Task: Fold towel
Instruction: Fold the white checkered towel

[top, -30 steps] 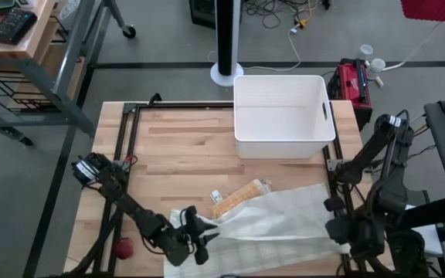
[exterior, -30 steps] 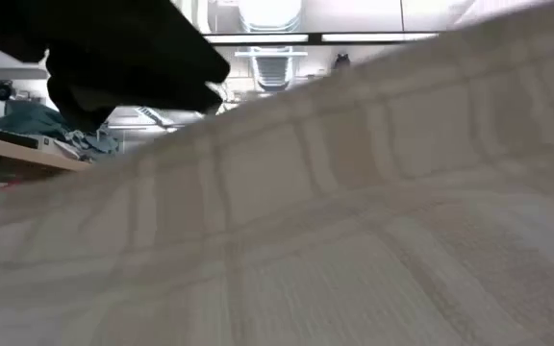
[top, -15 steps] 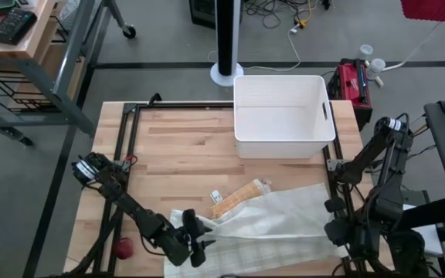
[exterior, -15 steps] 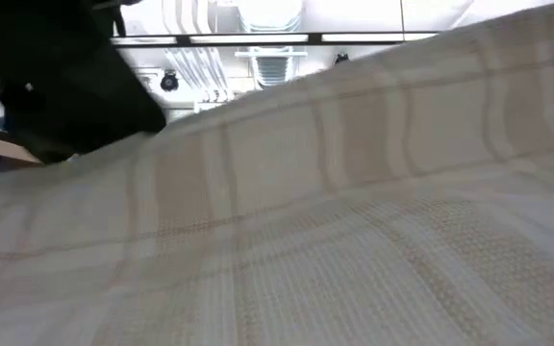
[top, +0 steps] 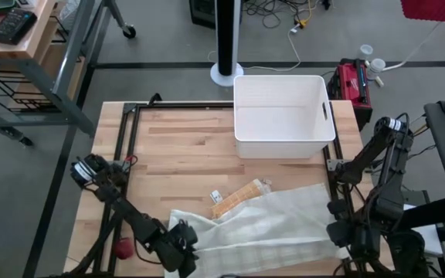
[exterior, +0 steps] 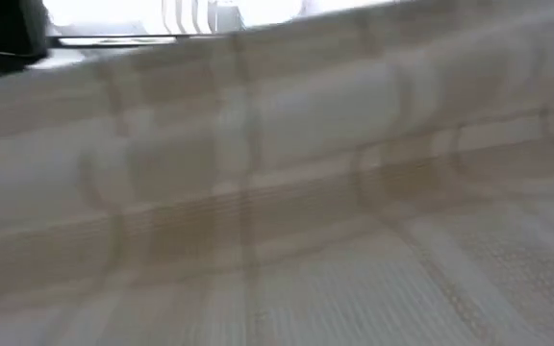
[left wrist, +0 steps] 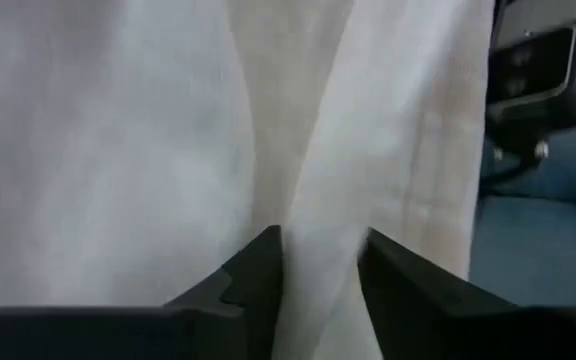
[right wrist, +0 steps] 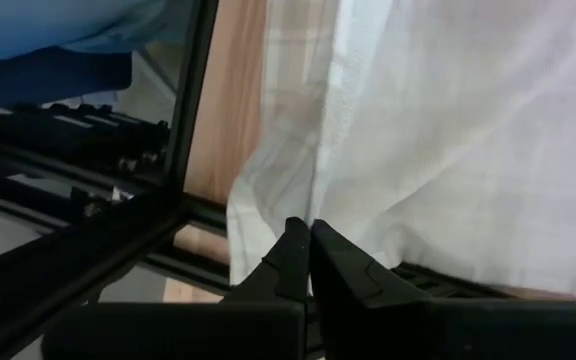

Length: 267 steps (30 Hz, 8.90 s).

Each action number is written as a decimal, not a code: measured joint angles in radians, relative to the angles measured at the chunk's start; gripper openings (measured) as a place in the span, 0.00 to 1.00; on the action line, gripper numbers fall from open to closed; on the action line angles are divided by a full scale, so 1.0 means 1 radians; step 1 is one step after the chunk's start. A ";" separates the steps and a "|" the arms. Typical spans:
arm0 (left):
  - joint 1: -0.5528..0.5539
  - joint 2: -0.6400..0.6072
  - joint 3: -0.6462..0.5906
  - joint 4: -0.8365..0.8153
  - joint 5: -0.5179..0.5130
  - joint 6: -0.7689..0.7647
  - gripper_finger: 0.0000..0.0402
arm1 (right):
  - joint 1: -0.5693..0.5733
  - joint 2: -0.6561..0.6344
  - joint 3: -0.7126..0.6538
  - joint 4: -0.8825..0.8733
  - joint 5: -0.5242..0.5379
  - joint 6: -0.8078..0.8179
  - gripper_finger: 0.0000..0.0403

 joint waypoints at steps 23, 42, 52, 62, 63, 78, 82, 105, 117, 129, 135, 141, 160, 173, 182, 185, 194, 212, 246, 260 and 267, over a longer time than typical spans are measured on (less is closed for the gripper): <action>-0.059 -0.126 0.000 -0.148 -0.029 -0.114 0.01 | -0.003 0.000 0.000 -0.260 0.074 0.030 0.00; -0.030 -0.257 -0.017 -0.495 -0.160 -0.109 0.00 | -0.114 -0.001 -0.039 -0.393 0.257 -0.049 0.00; -0.001 -0.257 -0.043 -0.505 -0.171 -0.105 0.03 | -0.196 -0.001 -0.211 -0.372 0.318 -0.083 0.00; 0.001 -0.257 -0.067 -0.572 -0.111 -0.234 0.18 | -0.226 0.000 -0.259 -0.387 0.372 -0.002 0.16; 0.001 -0.257 -0.068 -0.584 -0.110 -0.243 0.20 | -0.226 0.000 -0.258 -0.393 0.372 0.009 0.18; -0.070 -0.256 -0.034 -0.360 0.022 -0.379 0.28 | -0.131 -0.023 -0.256 -0.115 0.149 0.044 0.33; -0.093 -0.250 -0.035 -0.303 0.017 -0.439 0.23 | -0.105 -0.013 -0.268 -0.012 0.145 0.080 0.30; -0.106 0.062 -0.030 0.012 0.002 -0.447 0.09 | -0.105 0.265 -0.417 0.559 0.023 -0.020 0.00; -0.189 -0.021 -0.034 -0.159 0.053 -0.611 0.09 | -0.114 0.301 -0.395 0.675 -0.087 -0.123 0.00; -0.190 -0.045 -0.032 -0.375 0.032 -0.689 0.09 | -0.125 0.042 -0.400 0.459 0.159 -0.149 0.00; -0.189 -0.081 0.004 -0.580 0.007 -0.723 0.09 | -0.125 -0.026 -0.399 0.453 0.301 -0.169 0.01; -0.188 -0.117 0.176 -0.841 -0.057 -0.711 0.09 | -0.126 -0.003 -0.399 0.457 0.277 -0.172 0.06; 0.132 0.196 0.936 -0.829 -0.382 0.218 0.09 | -0.033 0.023 -0.390 0.518 0.171 -0.194 0.39; 0.299 0.564 1.261 -0.476 -0.340 0.774 0.09 | -0.033 -0.328 -0.279 0.350 0.358 -0.182 0.35; 0.365 0.564 1.141 -0.060 -0.206 1.023 0.09 | -0.033 -0.529 -0.281 0.349 0.564 -0.261 0.37; 0.369 0.561 1.104 0.020 -0.090 1.064 0.09 | -0.033 -0.532 -0.296 0.350 0.566 -0.260 0.39; 0.366 0.572 0.965 0.038 -0.008 1.033 0.09 | -0.033 -0.371 -0.374 0.347 0.428 -0.131 0.36; 0.442 0.572 0.851 -0.125 -0.011 0.763 0.09 | -0.056 0.312 -0.370 0.431 0.055 0.025 0.18; 0.502 0.480 0.795 -0.486 -0.112 0.669 0.09 | -0.315 -0.196 -0.503 0.128 0.286 0.436 0.48; 0.496 0.476 0.770 -0.426 -0.100 0.678 0.09 | -0.498 -0.144 -0.665 0.339 0.263 0.395 0.70; 0.495 0.477 0.770 -0.423 -0.100 0.680 0.09 | -0.518 -0.147 -0.751 0.473 0.220 0.417 0.71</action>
